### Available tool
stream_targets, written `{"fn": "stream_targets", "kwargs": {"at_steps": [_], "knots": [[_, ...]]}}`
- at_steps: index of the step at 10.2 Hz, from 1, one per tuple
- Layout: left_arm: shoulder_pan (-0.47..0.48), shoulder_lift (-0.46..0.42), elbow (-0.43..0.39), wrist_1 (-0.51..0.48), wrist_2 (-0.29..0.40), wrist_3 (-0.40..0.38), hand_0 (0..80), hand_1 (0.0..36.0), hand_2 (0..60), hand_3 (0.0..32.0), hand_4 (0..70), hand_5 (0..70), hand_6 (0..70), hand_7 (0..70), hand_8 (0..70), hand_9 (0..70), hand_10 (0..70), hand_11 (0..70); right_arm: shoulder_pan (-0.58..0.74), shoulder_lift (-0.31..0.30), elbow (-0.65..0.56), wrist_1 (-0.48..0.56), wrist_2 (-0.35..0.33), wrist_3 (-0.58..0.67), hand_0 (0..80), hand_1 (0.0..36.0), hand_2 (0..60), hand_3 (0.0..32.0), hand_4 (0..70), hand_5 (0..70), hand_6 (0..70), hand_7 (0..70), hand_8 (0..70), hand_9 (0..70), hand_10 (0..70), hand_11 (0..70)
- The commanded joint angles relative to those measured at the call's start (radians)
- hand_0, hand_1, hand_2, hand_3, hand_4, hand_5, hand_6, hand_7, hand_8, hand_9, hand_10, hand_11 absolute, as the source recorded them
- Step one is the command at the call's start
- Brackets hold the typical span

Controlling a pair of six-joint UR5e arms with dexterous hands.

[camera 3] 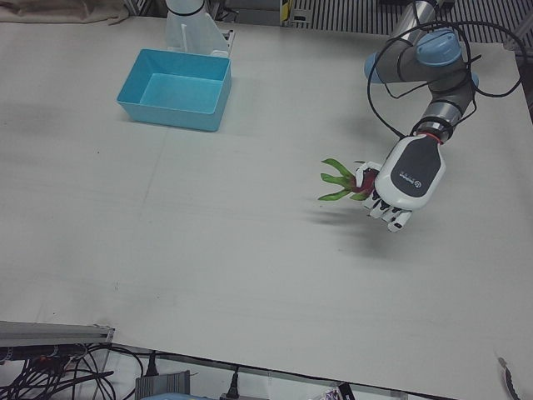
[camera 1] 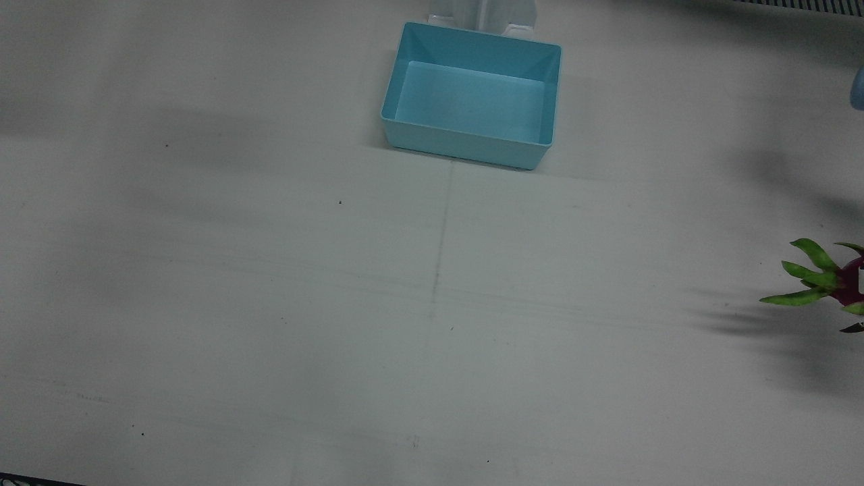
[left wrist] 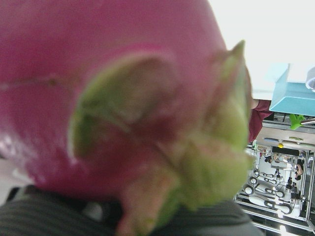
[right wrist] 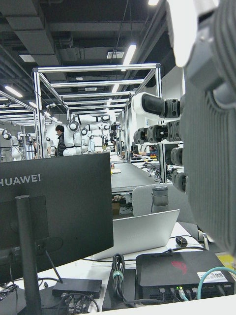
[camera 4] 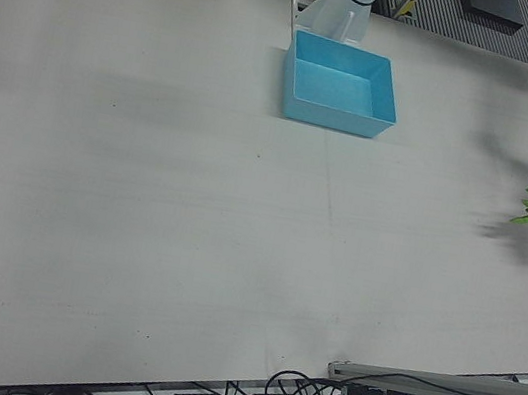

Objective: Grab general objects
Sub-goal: 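Lift the dragon fruit with the left hand off the table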

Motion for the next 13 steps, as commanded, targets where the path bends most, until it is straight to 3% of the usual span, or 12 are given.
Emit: {"fn": "stream_targets", "kwargs": {"at_steps": [1, 4, 6, 8, 13], "knots": [[-0.009, -0.003, -0.031, 0.015, 0.006, -0.318, 0.3, 0.0, 60.0, 0.0, 70.0, 51.0, 70.0, 70.0, 70.0, 70.0, 70.0, 70.0, 0.0, 0.0, 0.0, 0.0, 0.0, 0.001, 0.0, 0.0, 0.0, 0.0, 0.0, 0.0, 0.0, 0.0, 0.0, 0.0, 0.0, 0.0], [-0.007, -0.003, -0.033, -0.032, 0.038, -0.57, 1.5, 0.0, 60.0, 0.0, 70.0, 53.7, 70.0, 70.0, 70.0, 70.0, 70.0, 70.0, 0.0, 0.0, 0.0, 0.0, 0.0, -0.001, 0.0, 0.0, 0.0, 0.0, 0.0, 0.0, 0.0, 0.0, 0.0, 0.0, 0.0, 0.0], [-0.007, -0.056, -0.016, -0.037, 0.116, -0.735, 1.5, 0.0, 60.0, 0.0, 70.0, 53.7, 70.0, 70.0, 70.0, 70.0, 70.0, 70.0, 0.0, 0.0, 0.0, 0.0, 0.0, 0.001, 0.0, 0.0, 0.0, 0.0, 0.0, 0.0, 0.0, 0.0, 0.0, 0.0, 0.0, 0.0], [-0.007, -0.073, -0.028, -0.032, 0.175, -0.79, 4.7, 0.0, 60.0, 0.0, 70.0, 55.6, 70.0, 70.0, 70.0, 70.0, 70.0, 70.0, 0.0, 0.0, 0.0, 0.0, 0.0, -0.001, 0.0, 0.0, 0.0, 0.0, 0.0, 0.0, 0.0, 0.0, 0.0, 0.0, 0.0, 0.0], [0.0, -0.095, -0.033, -0.077, 0.345, -0.793, 12.3, 0.0, 60.0, 0.0, 70.0, 59.5, 70.0, 70.0, 70.0, 70.0, 70.0, 70.0, 0.0, 0.0, 0.0, 0.0, 0.0, 0.001, 0.0, 0.0, 0.0, 0.0, 0.0, 0.0, 0.0, 0.0, 0.0, 0.0, 0.0, 0.0]]}}
